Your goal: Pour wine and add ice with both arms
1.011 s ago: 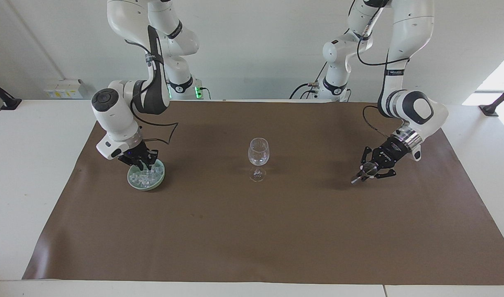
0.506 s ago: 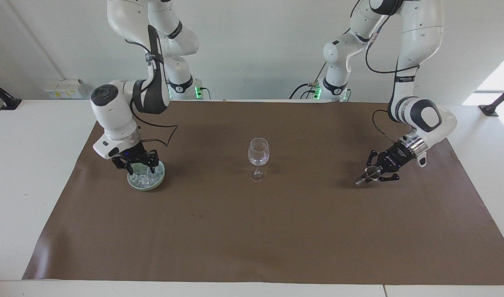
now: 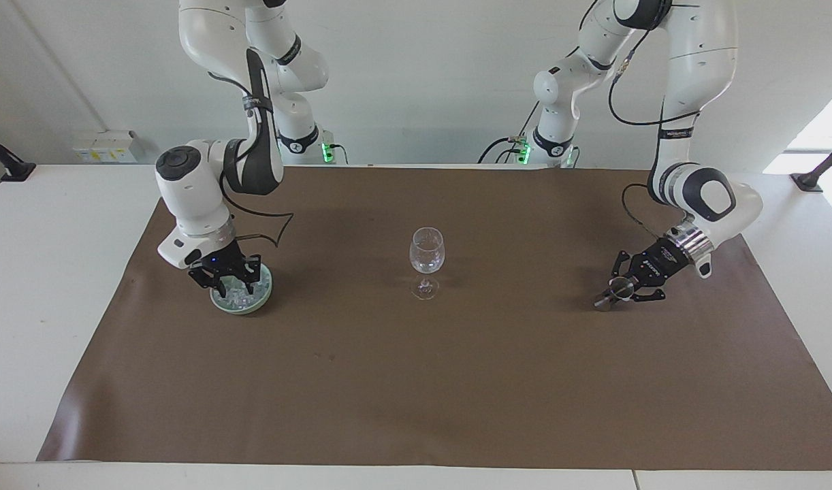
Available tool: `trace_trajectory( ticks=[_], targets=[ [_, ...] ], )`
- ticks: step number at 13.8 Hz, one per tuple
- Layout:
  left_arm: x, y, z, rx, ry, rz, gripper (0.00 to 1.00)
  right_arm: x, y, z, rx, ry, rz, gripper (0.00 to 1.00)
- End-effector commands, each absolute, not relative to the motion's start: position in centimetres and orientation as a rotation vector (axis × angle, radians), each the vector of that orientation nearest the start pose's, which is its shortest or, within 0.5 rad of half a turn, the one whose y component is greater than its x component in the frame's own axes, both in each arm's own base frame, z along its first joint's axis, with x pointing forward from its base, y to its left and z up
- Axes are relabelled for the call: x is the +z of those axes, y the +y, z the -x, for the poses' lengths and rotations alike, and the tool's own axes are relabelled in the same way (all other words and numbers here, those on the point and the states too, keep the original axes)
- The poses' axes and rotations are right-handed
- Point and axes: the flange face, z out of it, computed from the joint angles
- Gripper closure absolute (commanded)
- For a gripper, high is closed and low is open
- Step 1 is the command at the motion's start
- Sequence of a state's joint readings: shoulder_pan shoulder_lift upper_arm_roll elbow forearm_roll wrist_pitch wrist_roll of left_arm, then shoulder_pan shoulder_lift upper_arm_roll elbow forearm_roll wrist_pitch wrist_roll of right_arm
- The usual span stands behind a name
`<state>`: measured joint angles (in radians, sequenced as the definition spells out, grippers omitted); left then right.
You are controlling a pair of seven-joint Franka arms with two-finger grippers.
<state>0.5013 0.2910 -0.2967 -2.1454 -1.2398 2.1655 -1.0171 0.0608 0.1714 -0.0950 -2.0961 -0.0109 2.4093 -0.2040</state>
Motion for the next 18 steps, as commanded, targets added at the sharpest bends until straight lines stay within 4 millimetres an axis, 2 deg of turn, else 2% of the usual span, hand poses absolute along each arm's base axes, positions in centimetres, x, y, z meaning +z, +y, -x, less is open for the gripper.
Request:
trace_trajectory(
  ticks=[1, 4, 5, 6, 7, 9, 13, 14, 15, 16, 17, 18],
  targets=[
    [27.0, 8.3, -55.5, -0.749, 1.965, -1.092, 1.0, 34.8, -1.2, -58.2, -0.231, -0.328, 3.143, 0.41],
    [26.8, 8.4, -55.3, -0.746, 1.972, -1.087, 1.0, 34.6, -1.3, -58.2, -0.225, -0.362, 3.142, 0.41],
    [26.6, 8.4, -55.1, -0.746, 1.976, -1.089, 0.96, 34.6, -1.5, -58.1, -0.225, -0.391, 3.14, 0.41],
    [26.5, 8.3, -55.1, -0.744, 1.98, -1.089, 0.82, 34.2, -1.9, -58.1, -0.217, -0.423, 3.139, 0.41],
    [26.5, 8.5, -55.1, -0.737, 1.985, -1.085, 0.6, 33.8, -2.1, -58.1, -0.205, -0.442, 3.137, 0.41],
    [26.2, 8.3, -54.9, -0.743, 1.99, -1.081, 0.53, 33.7, -2.2, -58.0, -0.202, -0.443, 3.137, 0.41],
    [26.3, 8.4, -54.7, -0.755, 1.994, -1.073, 0.19, 33.5, -2.2, -57.8, -0.193, -0.445, 3.136, 0.41],
    [26.4, 8.7, -54.6, -0.762, 1.994, -1.063, 0.05, 33.2, -2.2, -57.8, -0.19, -0.443, 3.136, 0.42],
    [26.5, 9.3, -54.5, -0.771, 1.997, -1.045, 0.0, 33.3, -2.2, -57.9, -0.221, -0.439, 3.138, 0.45],
    [26.7, 9.4, -54.3, -0.793, 1.985, -1.052, 0.0, 33.2, -2.3, -57.9, -0.224, -0.431, 3.139, 0.49],
    [26.7, 10.5, -54.0, -0.782, 1.996, -1.074, 0.0, 33.2, -2.2, -57.9, -0.224, -0.434, 3.139, 0.53],
    [27.1, 10.7, -54.0, -0.788, 1.994, -1.121, 0.0, 33.2, -2.2, -57.9, -0.222, -0.431, 3.139, 0.6]
  ],
)
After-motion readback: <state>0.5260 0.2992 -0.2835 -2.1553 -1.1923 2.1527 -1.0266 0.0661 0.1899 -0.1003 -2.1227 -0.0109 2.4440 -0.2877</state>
